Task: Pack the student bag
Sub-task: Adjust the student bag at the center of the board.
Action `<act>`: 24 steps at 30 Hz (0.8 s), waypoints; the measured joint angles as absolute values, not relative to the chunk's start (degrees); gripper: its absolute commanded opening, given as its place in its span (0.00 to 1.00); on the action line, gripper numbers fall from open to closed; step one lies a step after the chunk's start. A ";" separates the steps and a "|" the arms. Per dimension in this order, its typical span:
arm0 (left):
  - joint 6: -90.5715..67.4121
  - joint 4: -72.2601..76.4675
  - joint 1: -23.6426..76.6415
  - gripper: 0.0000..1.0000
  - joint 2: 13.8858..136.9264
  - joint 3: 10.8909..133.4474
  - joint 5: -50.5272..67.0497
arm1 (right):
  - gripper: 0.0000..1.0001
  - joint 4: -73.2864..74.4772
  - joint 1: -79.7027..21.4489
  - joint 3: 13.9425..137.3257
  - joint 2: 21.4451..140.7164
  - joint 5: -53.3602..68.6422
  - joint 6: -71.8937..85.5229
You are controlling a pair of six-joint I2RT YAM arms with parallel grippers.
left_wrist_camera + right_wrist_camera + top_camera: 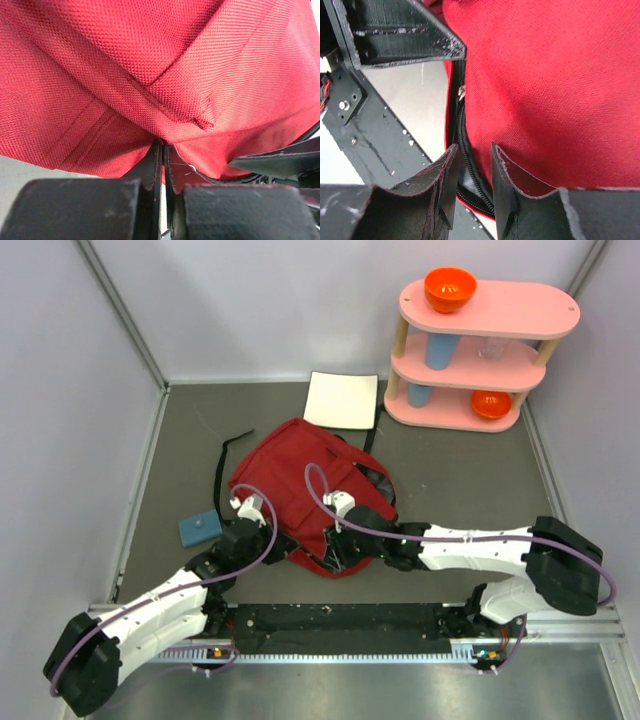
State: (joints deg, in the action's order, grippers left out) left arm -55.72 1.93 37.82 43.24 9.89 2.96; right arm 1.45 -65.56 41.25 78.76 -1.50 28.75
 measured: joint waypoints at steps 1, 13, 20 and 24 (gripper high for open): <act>-55.70 1.93 37.82 0.00 43.13 9.89 2.94 | 0.31 1.80 -65.56 41.23 79.22 -0.49 28.86; -55.77 1.87 37.95 0.00 42.98 9.52 3.03 | 0.32 0.82 -69.65 40.49 84.75 -1.23 29.56; -55.79 1.78 37.93 0.00 43.03 9.30 2.92 | 0.36 0.82 -72.49 42.19 87.68 -5.32 29.06; -56.07 1.96 37.93 0.00 43.03 8.95 2.74 | 0.41 0.86 -72.69 42.57 88.27 -6.22 29.10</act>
